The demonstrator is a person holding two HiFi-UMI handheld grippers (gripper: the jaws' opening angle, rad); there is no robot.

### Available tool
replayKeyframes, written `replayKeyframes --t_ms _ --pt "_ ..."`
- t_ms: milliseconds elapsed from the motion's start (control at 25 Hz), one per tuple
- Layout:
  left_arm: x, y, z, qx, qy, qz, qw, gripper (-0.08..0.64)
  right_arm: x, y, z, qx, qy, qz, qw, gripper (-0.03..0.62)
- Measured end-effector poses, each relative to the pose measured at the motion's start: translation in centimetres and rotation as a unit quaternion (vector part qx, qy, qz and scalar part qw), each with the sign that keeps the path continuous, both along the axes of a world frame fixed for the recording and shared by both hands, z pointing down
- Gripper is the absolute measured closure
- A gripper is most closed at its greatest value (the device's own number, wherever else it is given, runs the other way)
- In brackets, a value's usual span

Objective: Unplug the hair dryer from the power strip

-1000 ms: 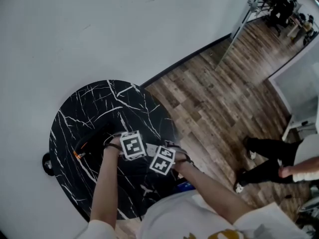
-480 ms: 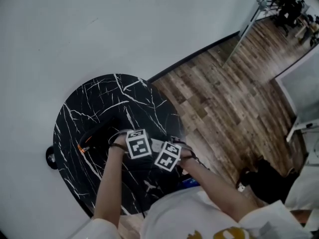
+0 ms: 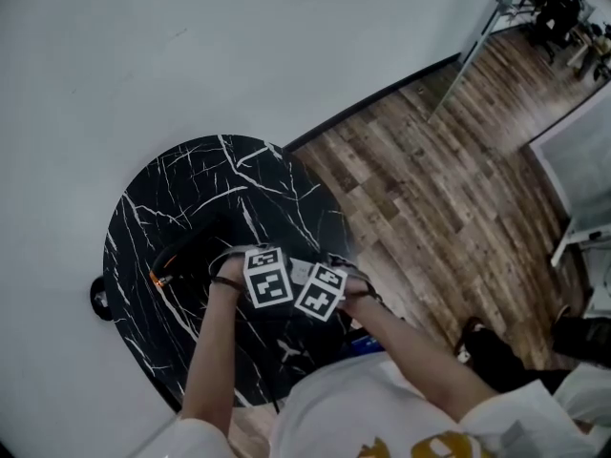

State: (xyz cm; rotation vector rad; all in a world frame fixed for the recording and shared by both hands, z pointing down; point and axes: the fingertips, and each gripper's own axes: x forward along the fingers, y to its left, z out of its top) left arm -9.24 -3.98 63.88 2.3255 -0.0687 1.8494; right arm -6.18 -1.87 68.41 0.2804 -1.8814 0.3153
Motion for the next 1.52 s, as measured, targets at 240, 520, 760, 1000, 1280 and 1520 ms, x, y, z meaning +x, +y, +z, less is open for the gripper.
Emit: replayKeyframes --t_ms 240,520,760,1000,1280,1520 --pt "-0.3 0.2 0.2 0.038 0.006 -0.028 0.9989 0.508 0.0 0.1 0.0 0.0 0.01 -0.008 1.0 0.314" --pt "0.5 -1.1 -0.8 -0.096 0.052 -0.025 0.9937 0.503 -0.1 0.0 0.0 0.0 0.001 -0.002 1.0 0.314" --pt "-0.1 0.1 -0.2 0.018 0.015 -0.022 0.9995 0.506 -0.1 0.0 0.0 -0.003 0.012 -0.007 1.0 0.314" --pt "0.2 -1.2 -0.8 -0.091 0.046 -0.03 0.9943 0.503 -0.1 0.0 0.1 -0.001 0.011 -0.003 1.0 0.314" --pt "-0.2 -0.1 -0.4 0.024 0.018 -0.003 0.9996 0.508 -0.2 0.0 0.0 -0.003 0.016 -0.005 1.0 0.314" --pt "0.1 -0.7 -0.6 -0.101 0.03 -0.049 0.9932 0.505 0.1 0.1 -0.1 -0.003 0.015 -0.003 1.0 0.314"
